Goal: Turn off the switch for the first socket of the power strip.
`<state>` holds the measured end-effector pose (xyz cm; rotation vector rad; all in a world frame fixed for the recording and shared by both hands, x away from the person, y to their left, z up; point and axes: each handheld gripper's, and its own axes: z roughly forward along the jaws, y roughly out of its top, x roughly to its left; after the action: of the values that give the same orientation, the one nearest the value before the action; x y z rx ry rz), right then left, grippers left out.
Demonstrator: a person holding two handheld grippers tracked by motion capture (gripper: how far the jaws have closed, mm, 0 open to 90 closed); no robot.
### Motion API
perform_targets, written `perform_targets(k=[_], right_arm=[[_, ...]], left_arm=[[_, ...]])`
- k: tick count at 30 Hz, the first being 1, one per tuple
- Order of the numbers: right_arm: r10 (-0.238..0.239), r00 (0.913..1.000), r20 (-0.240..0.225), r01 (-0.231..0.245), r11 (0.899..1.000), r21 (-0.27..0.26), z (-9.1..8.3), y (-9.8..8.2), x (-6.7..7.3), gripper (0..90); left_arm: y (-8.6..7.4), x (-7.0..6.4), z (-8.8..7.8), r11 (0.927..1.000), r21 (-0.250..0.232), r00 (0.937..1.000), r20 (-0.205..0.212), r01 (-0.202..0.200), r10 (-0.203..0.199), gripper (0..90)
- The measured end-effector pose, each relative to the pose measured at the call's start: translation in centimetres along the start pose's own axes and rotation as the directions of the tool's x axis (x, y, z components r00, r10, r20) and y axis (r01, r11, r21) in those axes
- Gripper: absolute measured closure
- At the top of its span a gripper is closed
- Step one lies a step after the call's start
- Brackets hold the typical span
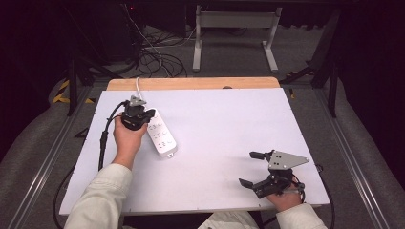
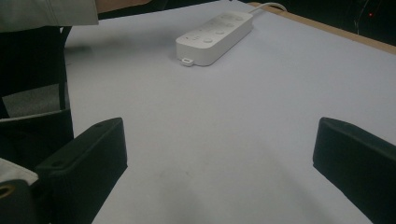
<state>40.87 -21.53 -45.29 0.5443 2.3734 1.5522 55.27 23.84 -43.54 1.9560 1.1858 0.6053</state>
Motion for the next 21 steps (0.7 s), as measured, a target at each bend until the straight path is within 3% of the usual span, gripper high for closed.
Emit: perform_targets(k=[5, 15, 21], right_arm=[[-0.003, 1.0000, -0.004, 0.003, 1.000, 0.000, 0.0, 0.0, 0.0, 3.4], [0.000, 0.9999, -0.011, 0.000, 1.000, -0.012, -0.3, 0.0, 0.1, 3.3], [0.001, 0.9999, -0.016, -0.001, 1.000, -0.013, -0.3, -0.1, 0.1, 3.3]], left_arm=[[-0.2, 0.0, 1.1, 0.9999, -0.004, 0.9999, -0.014, -0.009, 0.009, 90.0], [-0.7, 0.4, 2.7, 0.9990, 0.023, 0.9989, -0.027, 0.038, -0.037, 90.0], [-0.9, 0.5, 3.3, 0.9989, 0.027, 0.9982, -0.045, 0.039, -0.038, 90.0]])
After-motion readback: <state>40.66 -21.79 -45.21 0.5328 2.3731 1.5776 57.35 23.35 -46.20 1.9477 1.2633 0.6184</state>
